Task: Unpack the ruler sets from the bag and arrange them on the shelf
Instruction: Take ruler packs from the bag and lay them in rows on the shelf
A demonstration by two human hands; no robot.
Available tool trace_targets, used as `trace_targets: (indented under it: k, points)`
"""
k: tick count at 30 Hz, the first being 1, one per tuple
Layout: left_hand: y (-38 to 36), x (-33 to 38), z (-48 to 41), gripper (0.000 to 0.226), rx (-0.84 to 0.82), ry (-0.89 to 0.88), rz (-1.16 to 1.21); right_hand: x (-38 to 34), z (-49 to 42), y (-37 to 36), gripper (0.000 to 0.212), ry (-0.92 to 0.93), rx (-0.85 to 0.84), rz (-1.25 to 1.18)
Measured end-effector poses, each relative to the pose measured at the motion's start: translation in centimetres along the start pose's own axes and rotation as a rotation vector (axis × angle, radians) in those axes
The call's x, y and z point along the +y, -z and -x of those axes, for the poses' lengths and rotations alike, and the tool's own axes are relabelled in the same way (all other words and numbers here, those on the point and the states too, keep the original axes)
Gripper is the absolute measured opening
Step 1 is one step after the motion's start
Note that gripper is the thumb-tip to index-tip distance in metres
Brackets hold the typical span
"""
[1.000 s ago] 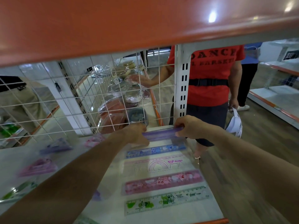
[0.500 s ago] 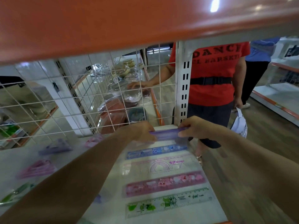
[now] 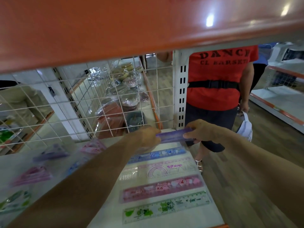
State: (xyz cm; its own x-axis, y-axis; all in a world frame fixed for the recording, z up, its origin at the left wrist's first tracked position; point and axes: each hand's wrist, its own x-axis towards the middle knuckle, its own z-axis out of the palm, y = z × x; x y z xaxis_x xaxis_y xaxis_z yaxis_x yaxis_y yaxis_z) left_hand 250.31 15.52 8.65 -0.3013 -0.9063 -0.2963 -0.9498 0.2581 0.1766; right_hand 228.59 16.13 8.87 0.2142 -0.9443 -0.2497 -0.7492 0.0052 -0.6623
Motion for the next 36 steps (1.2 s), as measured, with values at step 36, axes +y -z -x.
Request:
trace_targets:
  k: [36]
  points:
    - [0.6,-3.2,2.6,0.042,0.163,0.143,0.178,-1.6,-0.6,-3.6,0.041,0.226,0.178,0.321]
